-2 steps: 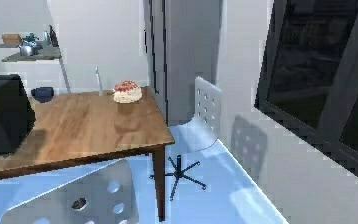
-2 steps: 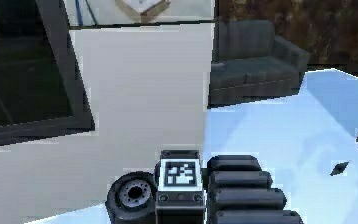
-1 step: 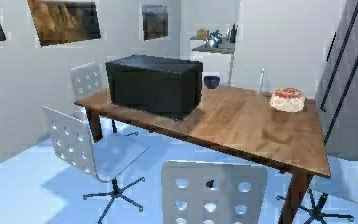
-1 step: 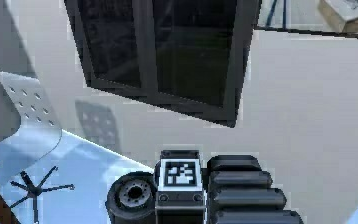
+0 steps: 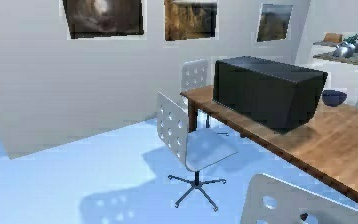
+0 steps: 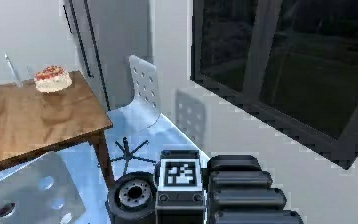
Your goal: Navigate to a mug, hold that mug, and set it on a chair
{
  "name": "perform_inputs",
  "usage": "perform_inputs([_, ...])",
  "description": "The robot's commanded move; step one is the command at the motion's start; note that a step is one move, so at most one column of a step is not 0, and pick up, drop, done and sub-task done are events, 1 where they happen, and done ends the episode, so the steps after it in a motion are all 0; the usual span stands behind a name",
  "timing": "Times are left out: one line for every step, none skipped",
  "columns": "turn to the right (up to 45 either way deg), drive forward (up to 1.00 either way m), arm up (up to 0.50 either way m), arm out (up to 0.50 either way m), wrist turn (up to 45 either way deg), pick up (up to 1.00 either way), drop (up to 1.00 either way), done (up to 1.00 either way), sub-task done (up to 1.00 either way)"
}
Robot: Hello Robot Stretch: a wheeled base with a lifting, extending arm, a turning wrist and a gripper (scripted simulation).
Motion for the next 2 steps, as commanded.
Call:
perform_inputs([0.0,0.25,0.0,0.0,0.0,0.0,0.0,0.0,0.0])
perform_inputs([-45.0,0.0,0.0,0.0,0.0,0.0,0.0,0.0,0.0])
